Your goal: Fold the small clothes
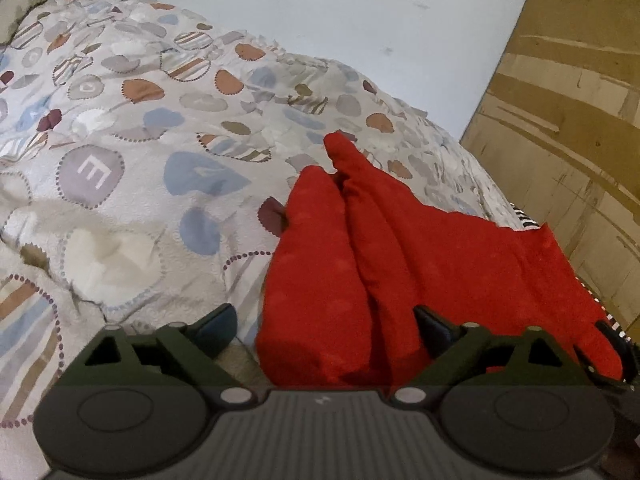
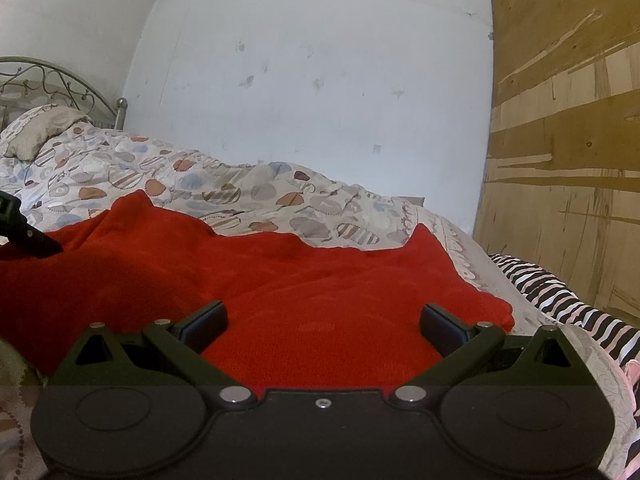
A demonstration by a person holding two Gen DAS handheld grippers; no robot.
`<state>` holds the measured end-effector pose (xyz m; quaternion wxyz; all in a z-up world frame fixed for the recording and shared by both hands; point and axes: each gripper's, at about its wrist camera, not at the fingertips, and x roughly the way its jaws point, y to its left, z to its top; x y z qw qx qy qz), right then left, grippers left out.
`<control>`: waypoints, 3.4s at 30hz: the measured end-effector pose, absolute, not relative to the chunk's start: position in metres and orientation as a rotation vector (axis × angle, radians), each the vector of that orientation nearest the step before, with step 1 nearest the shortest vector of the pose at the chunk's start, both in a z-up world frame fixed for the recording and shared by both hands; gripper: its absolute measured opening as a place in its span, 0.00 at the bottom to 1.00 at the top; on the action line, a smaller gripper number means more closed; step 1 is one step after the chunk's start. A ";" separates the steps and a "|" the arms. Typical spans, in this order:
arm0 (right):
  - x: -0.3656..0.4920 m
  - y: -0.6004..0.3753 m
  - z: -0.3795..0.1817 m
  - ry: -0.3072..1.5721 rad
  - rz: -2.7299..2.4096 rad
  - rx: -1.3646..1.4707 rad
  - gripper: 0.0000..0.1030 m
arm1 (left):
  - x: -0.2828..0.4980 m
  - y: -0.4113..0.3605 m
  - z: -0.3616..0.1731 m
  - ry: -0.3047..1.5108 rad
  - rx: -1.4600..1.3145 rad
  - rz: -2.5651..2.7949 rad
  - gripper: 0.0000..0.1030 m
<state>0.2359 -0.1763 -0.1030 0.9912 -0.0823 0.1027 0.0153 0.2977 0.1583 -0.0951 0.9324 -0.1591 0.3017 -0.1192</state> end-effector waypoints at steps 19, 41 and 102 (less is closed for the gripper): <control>0.236 -0.177 -0.103 0.206 0.030 -0.165 1.00 | 0.282 0.123 -0.066 0.586 -0.110 -0.150 0.45; 0.235 -0.176 -0.103 0.200 0.028 -0.162 1.00 | 0.319 0.141 -0.072 0.659 -0.201 -0.237 0.50; 0.256 -0.187 -0.071 0.379 0.117 -0.155 1.00 | 0.305 0.093 0.018 0.611 -0.197 -0.298 0.15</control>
